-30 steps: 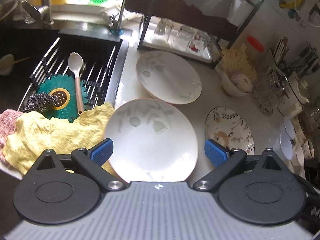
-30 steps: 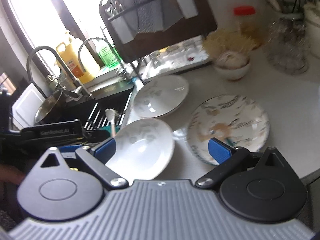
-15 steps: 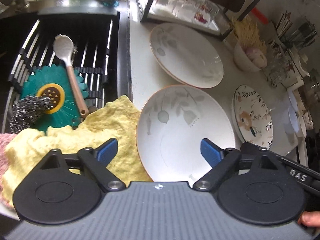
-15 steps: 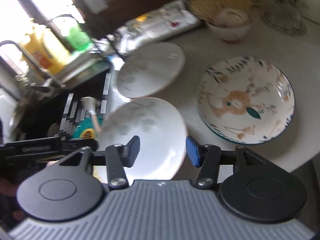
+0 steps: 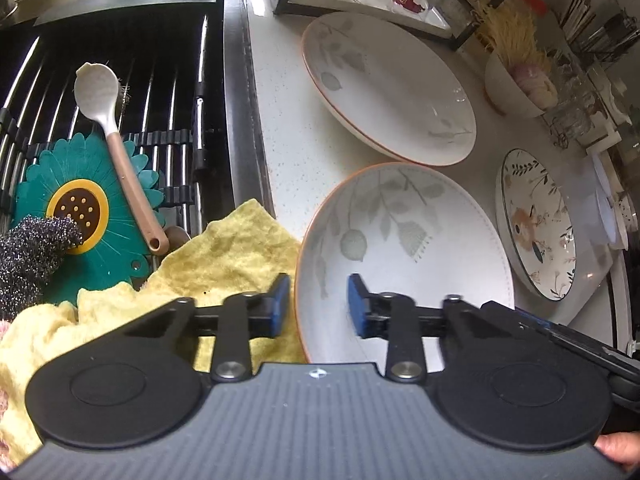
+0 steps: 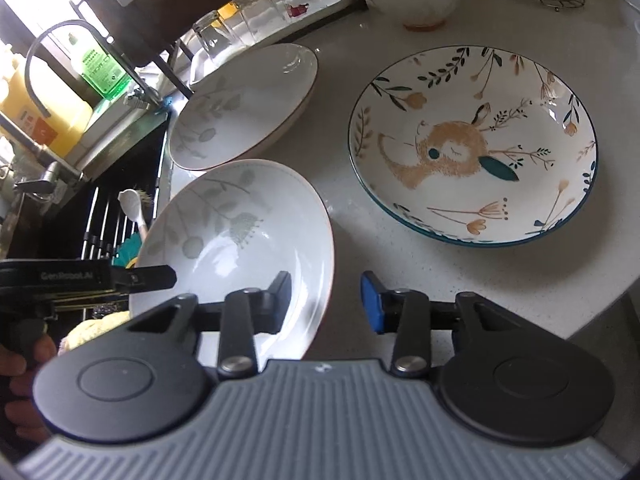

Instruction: Organize plates and bowls

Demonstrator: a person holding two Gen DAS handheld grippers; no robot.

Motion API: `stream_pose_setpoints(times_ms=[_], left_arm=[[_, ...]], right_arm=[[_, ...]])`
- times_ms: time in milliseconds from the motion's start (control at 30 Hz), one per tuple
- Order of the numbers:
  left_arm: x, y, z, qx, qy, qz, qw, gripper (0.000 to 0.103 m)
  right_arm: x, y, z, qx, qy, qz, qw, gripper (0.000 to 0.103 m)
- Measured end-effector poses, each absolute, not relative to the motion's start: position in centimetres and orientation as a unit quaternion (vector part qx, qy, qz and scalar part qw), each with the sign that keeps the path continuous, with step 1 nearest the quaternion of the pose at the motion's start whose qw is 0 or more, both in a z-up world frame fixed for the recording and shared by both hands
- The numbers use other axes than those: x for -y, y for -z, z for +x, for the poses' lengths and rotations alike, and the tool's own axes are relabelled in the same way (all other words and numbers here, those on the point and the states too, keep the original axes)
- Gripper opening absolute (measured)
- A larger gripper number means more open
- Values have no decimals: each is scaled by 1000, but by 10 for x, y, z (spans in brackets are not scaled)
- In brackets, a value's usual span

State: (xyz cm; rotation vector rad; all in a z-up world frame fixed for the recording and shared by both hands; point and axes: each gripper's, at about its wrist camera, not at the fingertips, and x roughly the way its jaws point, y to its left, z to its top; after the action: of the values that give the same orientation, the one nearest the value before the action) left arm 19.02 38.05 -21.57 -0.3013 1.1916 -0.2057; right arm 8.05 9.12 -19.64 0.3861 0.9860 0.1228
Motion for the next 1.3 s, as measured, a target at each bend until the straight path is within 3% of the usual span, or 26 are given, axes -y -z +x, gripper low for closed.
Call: stream_pose_setpoints(times_ms=[133, 300, 1300], left_arm=[[-379, 220, 192, -560, 95, -134, 812, 24], [-378, 219, 192, -560, 95, -129, 813, 23], [-361, 189, 192, -533, 121, -197, 814, 23]], right_arm=[[-93, 201, 82, -469, -66, 177, 863, 26], [-99, 206, 83, -466, -82, 176, 863, 21], [-58, 163, 94, -449, -143, 143, 870, 21]])
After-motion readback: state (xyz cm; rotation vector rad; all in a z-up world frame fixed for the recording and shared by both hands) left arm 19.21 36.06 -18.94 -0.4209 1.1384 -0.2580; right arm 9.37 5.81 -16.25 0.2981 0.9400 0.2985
